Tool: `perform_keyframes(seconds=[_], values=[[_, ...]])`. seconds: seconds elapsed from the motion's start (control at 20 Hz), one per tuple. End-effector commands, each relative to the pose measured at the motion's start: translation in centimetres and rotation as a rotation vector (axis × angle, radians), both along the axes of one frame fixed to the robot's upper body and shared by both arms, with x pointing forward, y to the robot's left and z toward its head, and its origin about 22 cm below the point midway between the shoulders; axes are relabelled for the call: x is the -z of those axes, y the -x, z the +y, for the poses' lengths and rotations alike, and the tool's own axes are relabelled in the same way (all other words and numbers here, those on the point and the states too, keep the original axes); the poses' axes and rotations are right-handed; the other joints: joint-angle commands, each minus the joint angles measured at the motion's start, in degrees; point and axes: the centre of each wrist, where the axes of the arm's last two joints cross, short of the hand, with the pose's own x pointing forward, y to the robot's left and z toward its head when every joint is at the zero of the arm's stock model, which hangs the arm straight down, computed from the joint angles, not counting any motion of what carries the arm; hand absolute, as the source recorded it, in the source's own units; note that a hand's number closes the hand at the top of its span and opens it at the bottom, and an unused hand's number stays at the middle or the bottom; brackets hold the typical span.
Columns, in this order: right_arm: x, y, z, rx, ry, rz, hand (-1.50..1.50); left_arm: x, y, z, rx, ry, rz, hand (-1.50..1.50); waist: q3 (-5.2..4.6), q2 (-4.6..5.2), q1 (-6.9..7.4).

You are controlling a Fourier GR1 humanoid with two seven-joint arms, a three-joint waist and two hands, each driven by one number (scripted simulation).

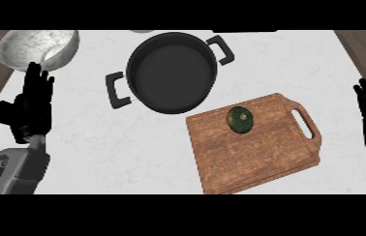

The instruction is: Pick the squash from the cutting board and place it in the pot

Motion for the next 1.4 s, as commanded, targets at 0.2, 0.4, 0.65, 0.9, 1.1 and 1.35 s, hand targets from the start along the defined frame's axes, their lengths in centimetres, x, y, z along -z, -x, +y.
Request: perform_keyframes(seconds=[0.2,0.4,0.65,0.9,1.1,1.35], values=[[-0.7,-1.5,13.1,-0.951,-0.146,0.065,-1.5,-1.2,-1.3,-6.1,0.328,-0.021,-0.005,0.0,0.02,1.34,8.23],[-4.2,-3.9,11.5,-1.049,0.204,-0.231,-1.5,-0.1,-0.1,-9.6,0.472,0.012,0.084,0.0,-0.08,0.42,5.23],[-4.1,-4.8,8.5,-1.268,0.157,-0.477,-1.5,-1.6,0.0,-9.8,0.457,0.011,0.102,0.0,-0.07,0.32,3.44],[-8.5,-7.3,2.4,-1.238,0.485,-0.435,-1.5,-1.9,1.7,-10.0,0.447,0.001,0.117,0.0,-0.32,0.06,3.25],[-12.3,-7.4,0.4,-1.297,0.647,-0.391,-1.5,-2.4,2.0,-10.9,0.418,0.013,0.125,0.0,-0.39,-0.01,1.92],[-15.6,-8.6,1.9,-1.317,0.868,-0.253,-1.5,-2.4,2.7,-8.8,0.433,0.016,0.143,0.0,-0.5,0.06,2.36]])
